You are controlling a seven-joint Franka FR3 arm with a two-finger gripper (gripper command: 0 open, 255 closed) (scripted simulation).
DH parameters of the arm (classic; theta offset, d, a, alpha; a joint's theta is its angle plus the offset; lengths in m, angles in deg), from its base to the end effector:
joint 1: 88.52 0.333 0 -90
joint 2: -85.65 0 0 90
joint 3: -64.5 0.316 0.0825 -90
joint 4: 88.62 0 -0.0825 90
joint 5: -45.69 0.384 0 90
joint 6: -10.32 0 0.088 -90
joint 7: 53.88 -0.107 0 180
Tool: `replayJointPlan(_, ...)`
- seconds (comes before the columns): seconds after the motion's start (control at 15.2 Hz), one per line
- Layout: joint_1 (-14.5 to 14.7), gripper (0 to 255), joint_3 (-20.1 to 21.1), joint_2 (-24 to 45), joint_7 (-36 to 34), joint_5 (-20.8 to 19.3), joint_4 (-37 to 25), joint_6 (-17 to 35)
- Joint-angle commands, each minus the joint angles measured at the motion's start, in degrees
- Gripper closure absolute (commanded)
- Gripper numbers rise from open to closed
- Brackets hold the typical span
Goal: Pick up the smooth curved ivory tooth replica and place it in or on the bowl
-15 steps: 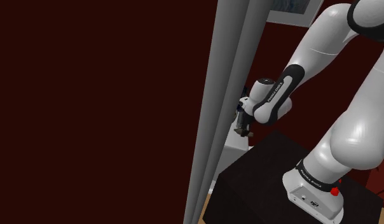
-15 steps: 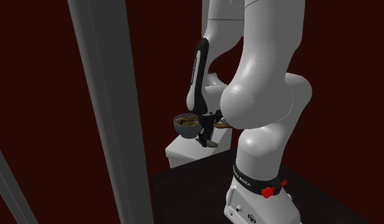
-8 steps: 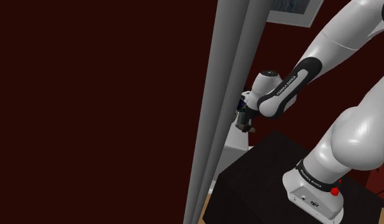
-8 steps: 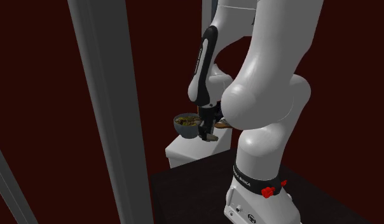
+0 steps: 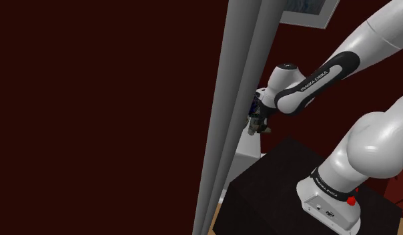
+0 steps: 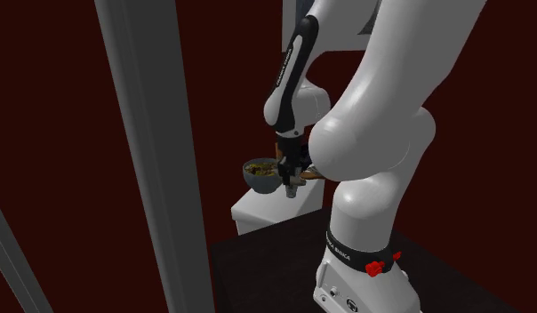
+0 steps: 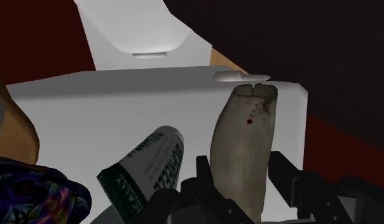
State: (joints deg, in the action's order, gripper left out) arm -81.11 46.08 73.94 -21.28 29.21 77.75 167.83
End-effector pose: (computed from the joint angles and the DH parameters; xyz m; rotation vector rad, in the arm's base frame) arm 0.3436 -0.0470 0.2416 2.9174 0.9752 0.0389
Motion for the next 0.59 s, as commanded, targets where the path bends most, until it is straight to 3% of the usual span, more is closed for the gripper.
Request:
replayJointPlan(0.0,-0.1,255,0.3,-2.6,-0.1,-0.1,-0.1,-2.8)
replayJointPlan(0.53,-0.4,255,1.2,-11.0,0.2,0.2,-1.4,-12.4)
